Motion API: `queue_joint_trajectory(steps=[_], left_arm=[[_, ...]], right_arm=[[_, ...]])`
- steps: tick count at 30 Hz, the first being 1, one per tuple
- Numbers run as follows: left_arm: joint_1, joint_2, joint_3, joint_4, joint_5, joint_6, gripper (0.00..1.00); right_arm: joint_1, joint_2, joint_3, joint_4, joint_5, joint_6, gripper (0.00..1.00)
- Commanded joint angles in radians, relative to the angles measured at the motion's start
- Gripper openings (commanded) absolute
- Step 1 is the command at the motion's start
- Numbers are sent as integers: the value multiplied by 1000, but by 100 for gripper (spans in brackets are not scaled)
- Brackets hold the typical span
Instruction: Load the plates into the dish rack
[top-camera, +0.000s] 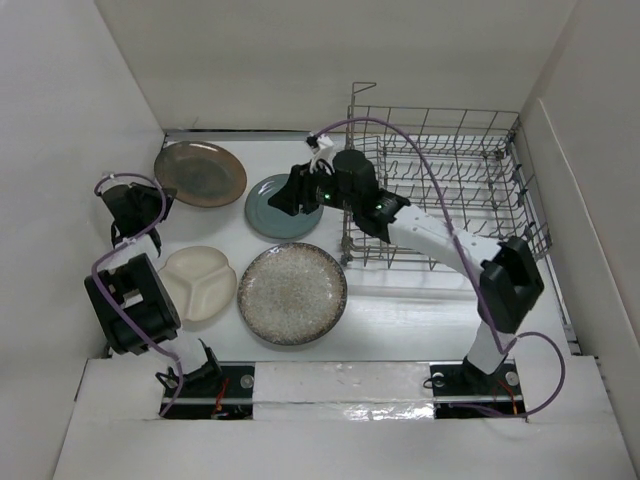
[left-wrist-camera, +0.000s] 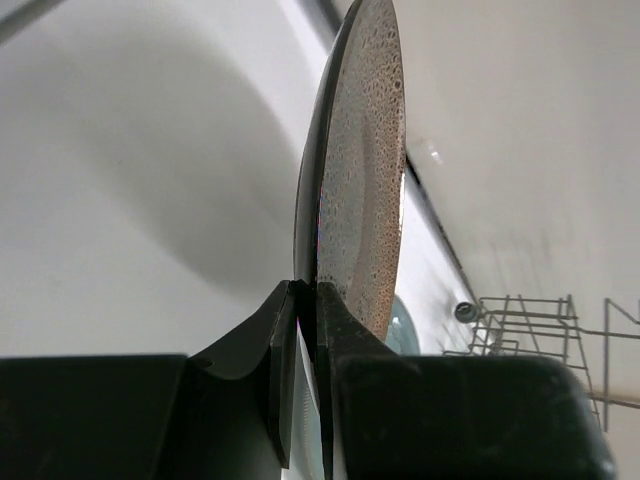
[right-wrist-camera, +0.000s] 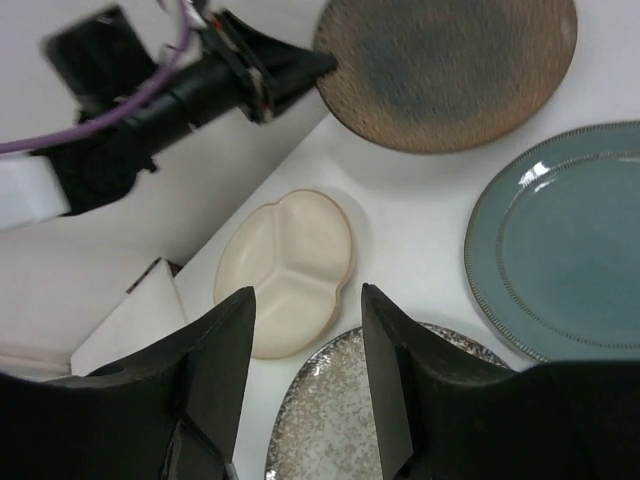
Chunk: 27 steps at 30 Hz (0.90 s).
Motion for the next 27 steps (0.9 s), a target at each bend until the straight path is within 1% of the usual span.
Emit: queue_joint_trajectory(steps=[1, 3, 4, 6, 7, 9, 13, 16, 19, 20, 23, 25, 27], left_arm=[[5, -140, 41, 228, 46, -51, 0], [5, -158, 60, 207, 45, -49, 0], [5, -164, 67, 199, 45, -48, 0], [5, -189, 77, 182, 42, -48, 0], [5, -195, 81, 178, 46, -48, 0], [5, -220, 90, 167, 57, -57, 0], [5, -266, 96, 147, 88, -78, 0], [5, -304, 78, 158, 114, -121, 0], [5, -335, 44, 217, 143, -183, 0], [5, -344, 36, 242, 157, -216, 0], [5, -381, 24, 253, 172, -243, 0], [-4, -408, 16, 260, 180, -259, 0], [-14, -424, -10, 306, 197, -307, 0]], right_arm=[[7, 61, 96, 35, -53, 48, 55], [7, 109, 119, 42, -51, 66, 58], [7, 124, 134, 38, -42, 68, 62], [7, 167, 191, 9, -36, 69, 65], [7, 179, 208, 3, -36, 74, 69], [-3, 208, 244, 0, -38, 91, 72], [-64, 233, 264, 21, -66, 143, 77], [-117, 247, 272, 43, -93, 181, 80], [-149, 280, 335, 3, -120, 188, 81], [-149, 303, 349, -15, -129, 186, 81], [-158, 348, 411, -50, -136, 175, 82], [-158, 369, 436, -55, -145, 180, 82], [-158, 392, 473, -51, -166, 188, 82]])
